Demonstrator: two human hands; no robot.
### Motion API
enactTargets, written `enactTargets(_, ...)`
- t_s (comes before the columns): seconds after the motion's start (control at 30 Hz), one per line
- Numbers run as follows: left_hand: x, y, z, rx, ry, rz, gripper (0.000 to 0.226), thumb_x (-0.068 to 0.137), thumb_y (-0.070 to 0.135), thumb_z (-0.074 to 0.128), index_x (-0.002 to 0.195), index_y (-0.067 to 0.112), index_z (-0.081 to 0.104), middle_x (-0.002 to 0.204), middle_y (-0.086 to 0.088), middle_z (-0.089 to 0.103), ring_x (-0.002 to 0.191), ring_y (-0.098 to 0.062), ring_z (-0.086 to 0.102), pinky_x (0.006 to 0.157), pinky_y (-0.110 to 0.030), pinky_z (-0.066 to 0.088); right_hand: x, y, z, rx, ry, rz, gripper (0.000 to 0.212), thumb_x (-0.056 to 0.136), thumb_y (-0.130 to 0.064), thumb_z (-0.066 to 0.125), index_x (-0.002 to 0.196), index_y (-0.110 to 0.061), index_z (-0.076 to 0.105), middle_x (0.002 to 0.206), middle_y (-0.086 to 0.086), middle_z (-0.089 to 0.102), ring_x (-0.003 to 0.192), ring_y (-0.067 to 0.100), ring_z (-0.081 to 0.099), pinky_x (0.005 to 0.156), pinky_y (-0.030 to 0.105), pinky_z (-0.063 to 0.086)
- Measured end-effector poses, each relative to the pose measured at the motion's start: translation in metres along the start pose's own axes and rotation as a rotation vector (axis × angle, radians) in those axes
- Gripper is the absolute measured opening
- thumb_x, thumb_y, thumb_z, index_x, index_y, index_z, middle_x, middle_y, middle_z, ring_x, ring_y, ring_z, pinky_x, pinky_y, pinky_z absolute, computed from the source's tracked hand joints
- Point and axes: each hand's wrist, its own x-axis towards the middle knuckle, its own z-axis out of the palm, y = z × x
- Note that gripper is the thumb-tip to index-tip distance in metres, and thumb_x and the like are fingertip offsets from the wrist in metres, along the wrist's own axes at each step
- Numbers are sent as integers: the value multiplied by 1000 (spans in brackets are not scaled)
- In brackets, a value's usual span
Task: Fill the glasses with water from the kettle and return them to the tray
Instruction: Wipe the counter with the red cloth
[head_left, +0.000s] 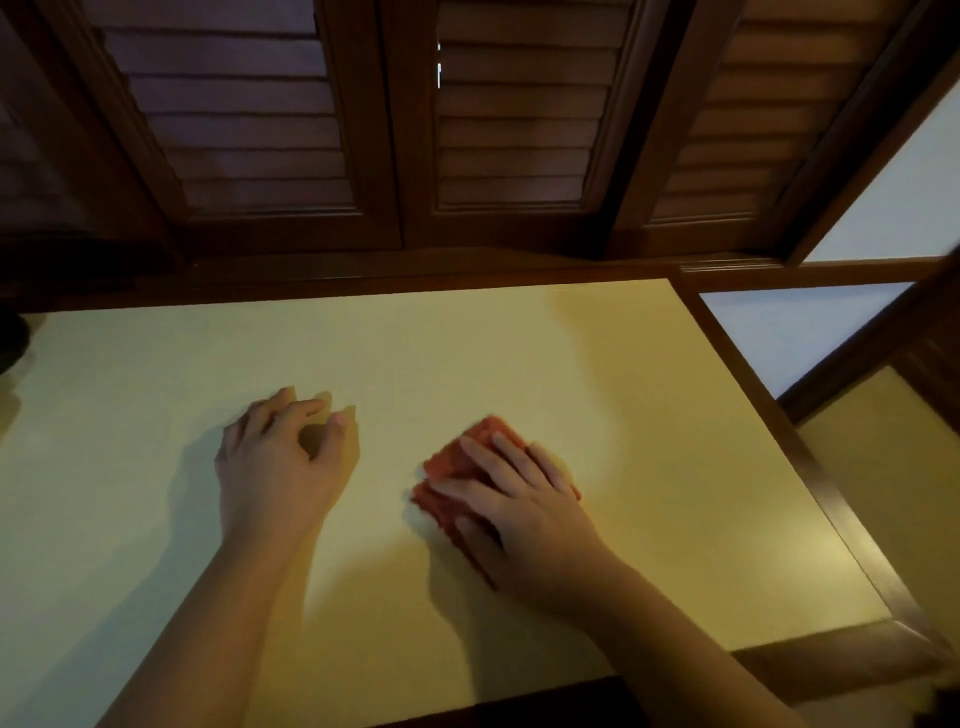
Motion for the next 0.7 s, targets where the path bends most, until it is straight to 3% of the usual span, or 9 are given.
enactTargets(0.1,-1,-4,-2,-50,13,10,44,101,56,52,126,29,74,146,-3,62,138,-29,46,112,-52,39,-49,35,-9,13,-15,86,44,107,-64,25,150,-66,31,174,-22,14,163,9,1,132,45,7)
enactTargets(0.17,-1,-8,-3,-133,23,-2,41,99,54,55,118,26,77,137,-2,67,133,-25,51,112,-47,39,-63,66,-18,11,-15,269,46,103,-71,17,149,-73,13,174,-20,11,164,13,0,131,52,13)
enactTargets(0.23,-2,-10,-9,-267,5,-24,38,95,54,58,112,27,78,129,1,70,125,-24,58,111,-47,43,-60,96,-27,22,-3,503,52,101,-70,17,152,-69,7,175,-15,9,163,20,0,131,57,12)
enactTargets(0.3,-5,-12,-19,-380,-52,-34,32,93,52,64,113,30,77,126,4,70,119,-24,63,107,-51,49,-43,116,-34,13,61,670,57,104,-65,21,160,-57,16,176,-7,12,163,27,1,130,61,8)
enactTargets(0.4,-19,-14,-39,-476,-150,-52,28,96,46,70,121,32,75,131,7,67,124,-16,60,104,-37,48,3,102,-34,12,89,793,54,110,-58,24,163,-51,17,177,1,12,163,35,-1,129,65,3)
enactTargets(0.57,-52,-42,-72,-538,-211,-19,26,96,42,71,122,37,72,132,17,67,125,-3,59,104,-29,46,73,-23,5,6,66,488,54,109,-58,17,162,-54,13,178,1,11,164,35,-2,129,62,4)
enactTargets(0.7,-73,-70,-106,-577,-130,-15,20,97,35,71,116,38,72,116,26,69,109,15,61,91,-15,49,75,-155,46,-15,8,144,52,108,-54,24,160,-54,23,177,-4,14,164,29,0,130,59,3)
